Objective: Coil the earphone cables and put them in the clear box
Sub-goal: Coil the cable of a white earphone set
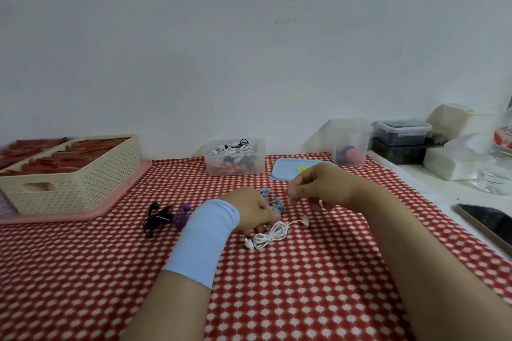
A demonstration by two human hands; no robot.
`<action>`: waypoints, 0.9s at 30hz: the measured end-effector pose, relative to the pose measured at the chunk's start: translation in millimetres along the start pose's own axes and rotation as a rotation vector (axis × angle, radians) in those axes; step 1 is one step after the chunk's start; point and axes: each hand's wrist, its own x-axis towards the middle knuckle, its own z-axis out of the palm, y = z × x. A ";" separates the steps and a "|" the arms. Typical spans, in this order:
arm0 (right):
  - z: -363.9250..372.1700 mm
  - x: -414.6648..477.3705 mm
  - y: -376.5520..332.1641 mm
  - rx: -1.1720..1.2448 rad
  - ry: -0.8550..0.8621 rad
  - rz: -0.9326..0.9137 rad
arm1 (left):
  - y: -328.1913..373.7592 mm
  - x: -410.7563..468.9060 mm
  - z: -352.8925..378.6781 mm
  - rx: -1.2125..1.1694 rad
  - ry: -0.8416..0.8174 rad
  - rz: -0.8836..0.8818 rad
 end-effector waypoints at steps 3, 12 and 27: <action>4.0 1.5 1.5 0.000 -0.023 -0.008 | -1.6 -8.5 -10.0 -0.082 -0.112 -0.048; 9.7 7.6 5.0 -0.153 -0.094 0.046 | -11.1 -15.7 -22.6 0.014 -0.059 0.030; 31.5 13.8 -6.3 0.258 0.078 -0.150 | -28.9 -14.3 -24.5 -0.063 -0.063 -0.141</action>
